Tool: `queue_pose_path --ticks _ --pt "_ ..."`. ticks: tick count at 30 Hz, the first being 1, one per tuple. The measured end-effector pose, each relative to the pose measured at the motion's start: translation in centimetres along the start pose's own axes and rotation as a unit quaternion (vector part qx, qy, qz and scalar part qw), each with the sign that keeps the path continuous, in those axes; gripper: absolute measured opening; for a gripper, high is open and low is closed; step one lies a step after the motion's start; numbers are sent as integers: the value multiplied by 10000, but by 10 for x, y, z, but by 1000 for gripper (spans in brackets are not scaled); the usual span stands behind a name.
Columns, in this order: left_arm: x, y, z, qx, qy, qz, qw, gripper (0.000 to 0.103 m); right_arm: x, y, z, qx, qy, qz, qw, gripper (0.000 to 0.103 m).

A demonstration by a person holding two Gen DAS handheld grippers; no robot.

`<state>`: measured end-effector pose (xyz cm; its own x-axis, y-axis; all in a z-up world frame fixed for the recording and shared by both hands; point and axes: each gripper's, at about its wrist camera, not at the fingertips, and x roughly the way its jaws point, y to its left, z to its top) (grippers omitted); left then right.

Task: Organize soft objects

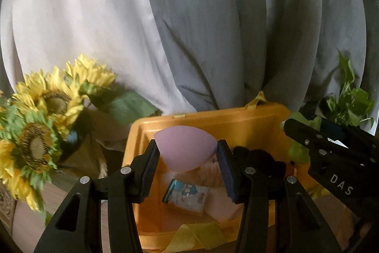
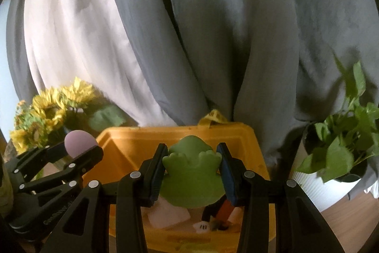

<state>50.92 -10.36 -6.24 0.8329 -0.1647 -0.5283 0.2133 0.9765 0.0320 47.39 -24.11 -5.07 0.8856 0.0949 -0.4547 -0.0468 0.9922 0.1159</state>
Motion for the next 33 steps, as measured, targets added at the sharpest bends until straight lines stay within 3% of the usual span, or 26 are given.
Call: queue_pose_path --ticks 4,8,11,18,33 --pt "10 0 -4 -10 162 -7 9999 50 14 -2 -6 -11 206 -2 9998 44" --pt "15 -1 -7 24 279 -26 9996 56 23 -5 -11 49 398 22 9992 45" --pt "13 -1 -8 60 243 48 9997 61 25 -8 -11 107 475 30 9988 60" --pt "-9 -1 -9 49 57 220 9997 70 10 -12 -6 122 291 -142 9994 64" --pt "-91 -3 -13 -184 -374 536 9977 86 -67 -9 -5 70 -178 -309 9993 68"
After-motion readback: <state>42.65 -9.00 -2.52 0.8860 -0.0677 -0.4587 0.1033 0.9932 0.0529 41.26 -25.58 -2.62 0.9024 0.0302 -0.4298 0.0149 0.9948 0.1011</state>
